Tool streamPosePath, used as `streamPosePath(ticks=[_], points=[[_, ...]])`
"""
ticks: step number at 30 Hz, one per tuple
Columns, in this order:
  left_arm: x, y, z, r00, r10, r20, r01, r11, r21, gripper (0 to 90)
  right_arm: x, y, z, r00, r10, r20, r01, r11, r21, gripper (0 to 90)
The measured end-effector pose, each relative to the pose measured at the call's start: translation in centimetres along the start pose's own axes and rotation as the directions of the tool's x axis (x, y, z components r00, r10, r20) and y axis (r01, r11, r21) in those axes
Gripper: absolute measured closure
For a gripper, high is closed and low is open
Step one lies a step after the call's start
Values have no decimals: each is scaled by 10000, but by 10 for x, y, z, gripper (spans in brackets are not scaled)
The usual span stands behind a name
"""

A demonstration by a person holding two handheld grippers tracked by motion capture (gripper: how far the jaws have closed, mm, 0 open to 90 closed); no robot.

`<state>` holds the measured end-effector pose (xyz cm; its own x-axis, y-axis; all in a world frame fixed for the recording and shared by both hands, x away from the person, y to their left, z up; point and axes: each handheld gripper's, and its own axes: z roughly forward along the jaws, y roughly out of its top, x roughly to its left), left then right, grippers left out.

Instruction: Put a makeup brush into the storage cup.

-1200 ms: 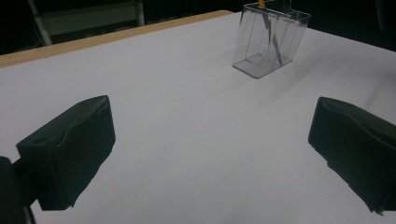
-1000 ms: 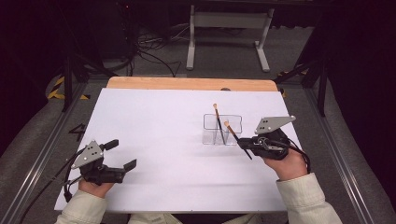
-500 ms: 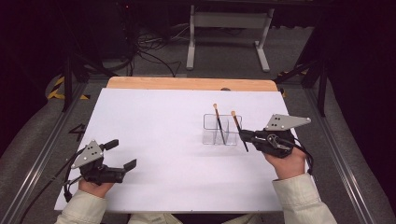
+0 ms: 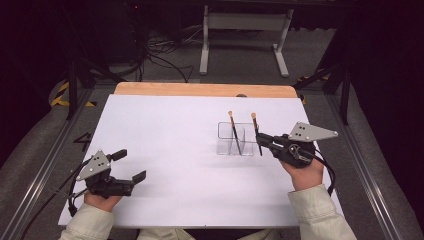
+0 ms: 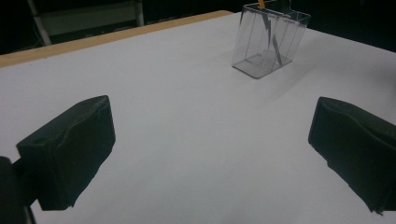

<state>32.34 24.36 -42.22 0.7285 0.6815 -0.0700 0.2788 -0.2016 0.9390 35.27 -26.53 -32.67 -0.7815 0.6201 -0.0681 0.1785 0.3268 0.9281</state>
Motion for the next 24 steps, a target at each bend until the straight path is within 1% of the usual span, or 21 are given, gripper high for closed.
streamPosePath(ticks=[3, 5, 7, 9, 10, 11, 13, 16, 17, 20, 21, 24], points=[[0, 0, 0, 10000, -1, 4, 1, 10000, -19, 13, -2, -1, 1, 9999, 54, 98, -51, 9995, -299, 841], [0, 0, 0, 10000, 0, -8, 0, 10000, -6, 13, -3, -3, 1, 9999, -42, 161, 52, 9978, -654, 841], [0, 0, 0, 10000, 3, -12, -3, 10000, 1, 14, -3, -4, 1, 9998, -71, 196, 85, 9972, -743, 841], [0, 0, 0, 10000, 1, -14, -1, 10000, -17, 14, -6, -7, 2, 9994, -79, 329, 113, 9943, -1061, 841], [0, 0, 0, 10000, 1, -14, -1, 10000, -17, 13, -6, -7, 2, 9994, -79, 329, 113, 9943, -1061, 841], [0, 0, 0, 10000, -2, -9, 2, 10000, -15, 13, -6, -8, 1, 9993, -88, 365, 131, 9929, -1181, 841], [0, 0, 0, 10000, -3, -5, 3, 10000, -13, 14, -8, -9, 2, 9993, 113, 354, -66, 9912, -1319, 841], [0, 0, 0, 10000, -2, -12, 2, 10000, -27, 13, -11, -9, 3, 9991, 225, 356, -168, 9882, -1520, 841], [0, 0, 0, 10000, -3, -12, 3, 10000, -26, 13, -12, -9, 4, 9991, 194, 379, -130, 9867, -1623, 841], [0, 0, 0, 10000, 8, -4, -8, 10000, 2, 14, -13, -9, 5, 9988, 282, 400, -210, 9855, -1685, 841], [0, 0, 0, 10000, 8, 1, -8, 10000, 6, 13, -14, -9, 7, 9986, 320, 429, -236, 9828, -1833, 841], [0, 0, 0, 10000, 7, 1, -7, 10000, 2, 14, -15, -9, 9, 9983, 317, 488, -215, 9803, -1965, 841]])
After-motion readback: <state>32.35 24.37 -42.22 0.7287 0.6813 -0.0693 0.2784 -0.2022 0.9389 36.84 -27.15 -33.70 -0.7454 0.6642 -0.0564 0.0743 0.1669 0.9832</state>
